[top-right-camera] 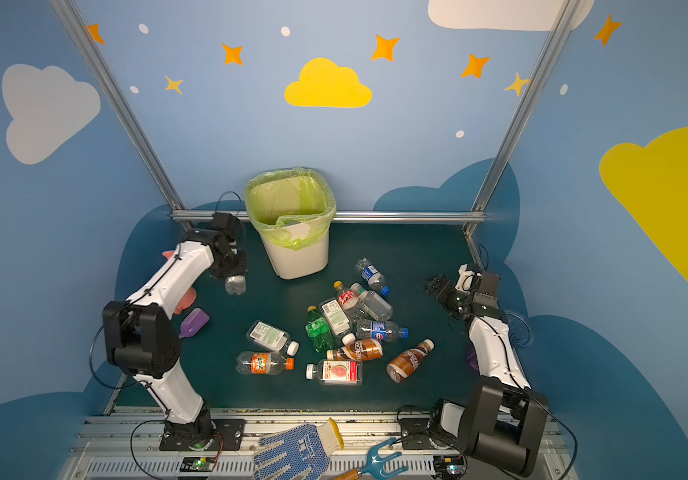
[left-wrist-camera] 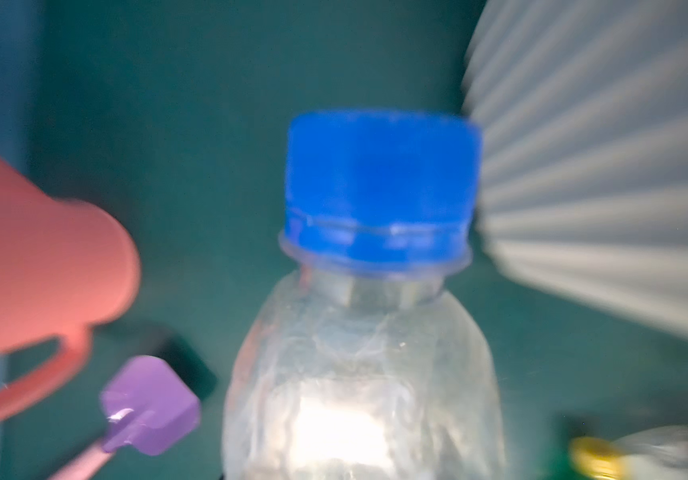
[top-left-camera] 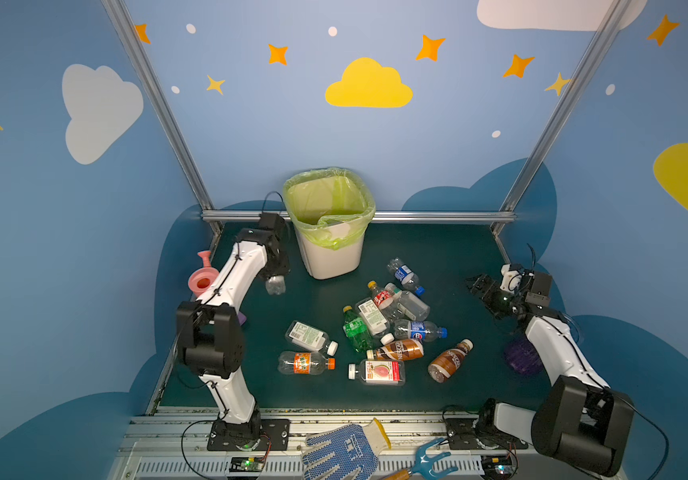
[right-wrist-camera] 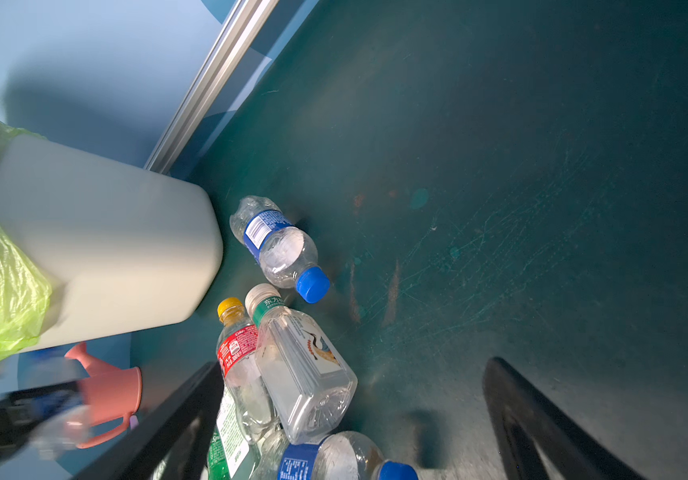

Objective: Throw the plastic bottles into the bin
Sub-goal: 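Lift the blue-capped bottle with the left gripper and release it over the bin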

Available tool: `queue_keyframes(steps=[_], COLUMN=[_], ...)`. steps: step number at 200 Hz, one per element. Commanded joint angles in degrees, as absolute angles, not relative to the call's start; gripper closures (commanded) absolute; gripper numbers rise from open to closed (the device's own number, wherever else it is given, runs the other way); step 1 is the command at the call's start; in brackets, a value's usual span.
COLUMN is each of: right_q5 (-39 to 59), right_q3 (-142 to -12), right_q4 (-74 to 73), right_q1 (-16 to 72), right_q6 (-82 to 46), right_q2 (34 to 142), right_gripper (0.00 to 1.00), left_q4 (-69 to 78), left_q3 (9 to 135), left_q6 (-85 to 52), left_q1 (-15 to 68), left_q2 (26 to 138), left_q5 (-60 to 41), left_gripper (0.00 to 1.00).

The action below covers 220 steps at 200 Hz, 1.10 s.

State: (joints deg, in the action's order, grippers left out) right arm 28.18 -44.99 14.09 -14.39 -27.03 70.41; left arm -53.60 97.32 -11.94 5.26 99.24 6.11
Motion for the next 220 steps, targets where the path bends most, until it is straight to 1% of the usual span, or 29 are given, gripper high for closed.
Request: queue_keyframes(steps=[1,16,23,38,47,57,78,90,108,118,130,142,154,157,160,164,170,179,186,196,211,220], right_q5=[28.8,28.7,28.7,28.6,28.4,28.1,27.3,27.3,27.6,27.9,28.1,28.3,28.3,28.3,28.2,28.2,28.1,28.0,28.1,28.4,28.7,28.8], right_q3=[-46.6,-46.8,-46.8,-46.8,-46.9,-46.9,-47.0,-47.0,-47.2,-47.3,-47.3,-47.5,-47.6,-47.5,-47.3,-47.2,-46.9,-46.4,-45.8,-45.2,-44.8,-44.8], right_q4=[15.2,15.3,15.4,15.5,15.4,15.7,16.3,16.4,16.5,16.5,16.3,16.5,16.9,16.9,16.9,16.8,16.7,16.2,15.8,15.3,15.1,15.0], right_q1=[-14.8,-14.7,-14.8,-14.8,-14.9,-14.9,-15.1,-15.1,-15.2,-15.3,-15.5,-15.5,-15.5,-15.5,-15.5,-15.5,-15.6,-15.6,-15.6,-15.6,-15.6,-15.6], right_q6=[-26.5,-26.4,-26.5,-26.8,-26.9,-27.0,-26.9,-26.8,-27.0,-27.3,-27.5,-27.4,-27.1,-27.1,-27.1,-27.0,-27.1,-27.4,-27.8,-28.1,-28.3,-28.3], right_q2=[69.5,69.3,69.1,68.5,68.1,67.6,66.5,65.8,65.7,65.6,65.6,65.7,65.4,65.3,65.2,65.1,64.9,64.7,64.7,64.7,65.0,65.3], right_gripper=[0.03,0.03,0.03,0.03,0.03,0.03,0.03,0.03,0.03,0.03,0.03,0.03,0.03,0.03,0.03,0.03,0.03,0.03,0.03,0.03,0.03,0.03], left_q4=[-54.1,-44.3,-37.7,-23.3,-17.1,-13.6,-12.5,-16.0,-24.8,-30.0,-40.3,-52.6,-59.7,-60.5,-60.8,-60.6,-59.6,-56.5,-53.3,-47.0,-35.5,-30.9], left_q3=[108.7,111.4,110.4,106.1,104.1,103.5,104.5,107.0,112.9,118.6,130.0,148.1,165.2,168.8,171.1,174.6,177.4,176.2,171.3,161.5,141.4,132.9], left_q6=[-11.8,-11.4,-11.2,-12.5,-14.0,-15.8,-20.5,-23.6,-25.4,-25.1,-23.3,-21.0,-19.5,-19.5,-19.4,-19.1,-18.6,-18.3,-17.9,-17.5,-16.9,-16.8], left_q1=[2.6,2.1,2.0,2.0,2.0,2.0,2.6,3.7,6.7,9.1,11.7,13.3,13.9,14.0,14.0,14.1,14.2,14.1,14.3,14.7,15.4,15.6], left_q2=[89.9,83.3,79.7,72.8,70.6,70.1,75.2,80.9,92.4,99.0,107.6,115.9,121.7,122.8,123.5,124.1,124.0,121.5,118.3,112.3,102.2,97.8], left_q5=[8.6,9.9,10.1,10.5,9.9,8.3,1.1,-2.4,-7.8,-10.0,-9.8,-8.2,-6.5,-5.9,-5.6,-5.3,-5.4,-5.4,-5.1,-4.7,-4.4,-3.7], left_gripper=[0.54,0.52,0.50,0.49,0.49,0.50,0.49,0.47,0.45,0.40,0.35,0.29,0.14,0.07,0.03,0.00,0.00,0.00,0.00,0.00,0.00,0.00])
